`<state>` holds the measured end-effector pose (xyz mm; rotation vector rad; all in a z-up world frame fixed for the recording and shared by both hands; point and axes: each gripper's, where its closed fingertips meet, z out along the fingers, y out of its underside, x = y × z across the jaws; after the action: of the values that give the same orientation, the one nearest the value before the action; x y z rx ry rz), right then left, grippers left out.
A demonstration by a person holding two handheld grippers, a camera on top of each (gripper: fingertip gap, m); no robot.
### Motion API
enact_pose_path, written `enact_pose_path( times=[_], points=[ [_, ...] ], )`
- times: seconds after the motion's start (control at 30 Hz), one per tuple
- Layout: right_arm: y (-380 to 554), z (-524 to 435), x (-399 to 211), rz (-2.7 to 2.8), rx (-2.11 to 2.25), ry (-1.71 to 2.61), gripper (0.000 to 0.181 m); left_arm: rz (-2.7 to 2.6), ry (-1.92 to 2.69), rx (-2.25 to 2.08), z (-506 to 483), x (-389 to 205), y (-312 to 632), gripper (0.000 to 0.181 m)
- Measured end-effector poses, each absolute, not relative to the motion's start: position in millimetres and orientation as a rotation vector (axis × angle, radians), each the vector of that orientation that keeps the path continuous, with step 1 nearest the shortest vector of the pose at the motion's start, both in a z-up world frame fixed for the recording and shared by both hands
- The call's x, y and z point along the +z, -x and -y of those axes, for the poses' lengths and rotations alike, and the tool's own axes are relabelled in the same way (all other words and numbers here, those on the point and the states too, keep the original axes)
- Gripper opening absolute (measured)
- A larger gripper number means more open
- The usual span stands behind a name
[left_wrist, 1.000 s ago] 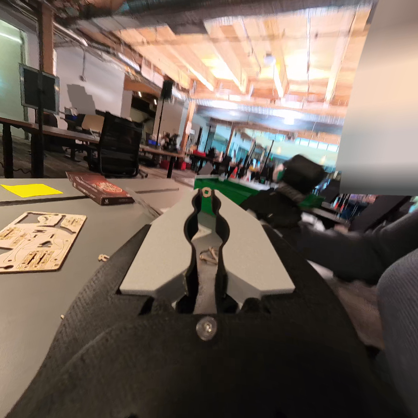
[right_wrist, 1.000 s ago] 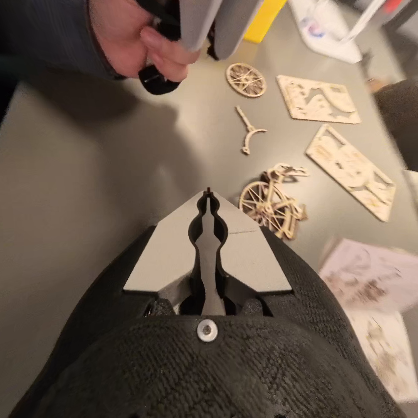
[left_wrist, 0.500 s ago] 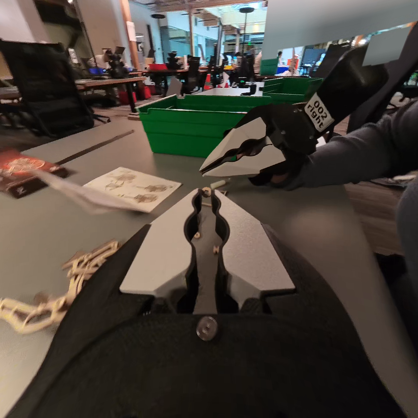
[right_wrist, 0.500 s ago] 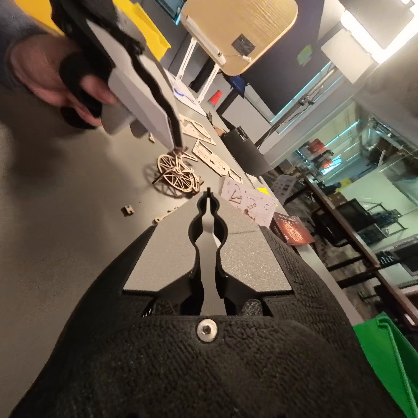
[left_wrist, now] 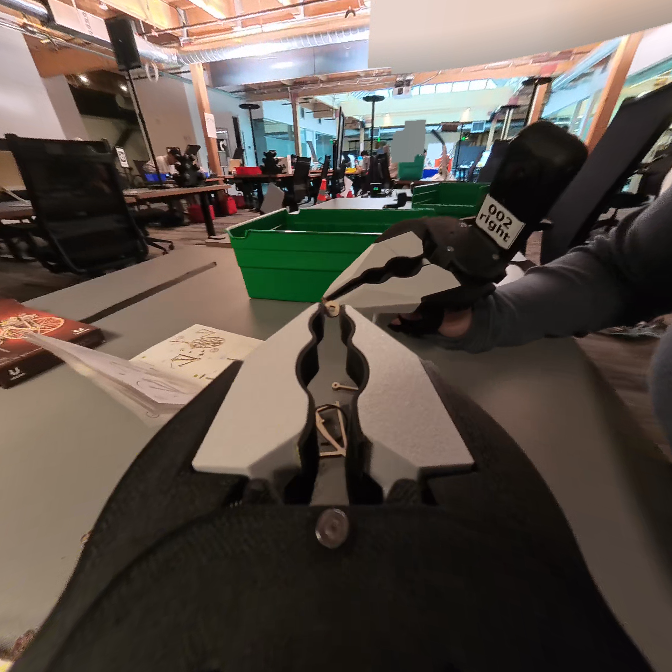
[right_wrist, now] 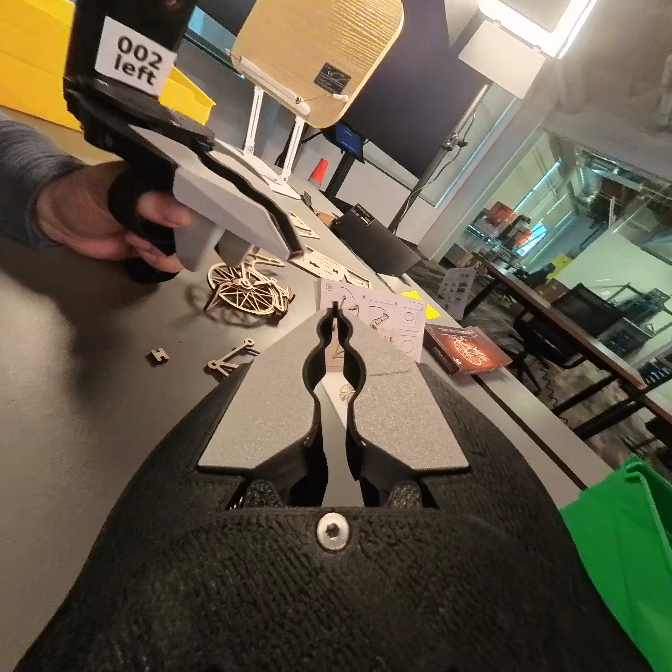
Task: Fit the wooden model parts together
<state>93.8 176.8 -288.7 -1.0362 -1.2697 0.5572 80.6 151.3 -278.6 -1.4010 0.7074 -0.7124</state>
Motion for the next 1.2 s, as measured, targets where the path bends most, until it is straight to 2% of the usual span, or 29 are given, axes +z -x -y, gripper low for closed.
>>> enact_pose_path(
  times=[1.2],
  points=[
    [-71, -170, -284, 1.299, 0.484, 0.944, 0.000, -0.587, 1.335, -0.819, -151, -263, -66, 0.007]
  ],
)
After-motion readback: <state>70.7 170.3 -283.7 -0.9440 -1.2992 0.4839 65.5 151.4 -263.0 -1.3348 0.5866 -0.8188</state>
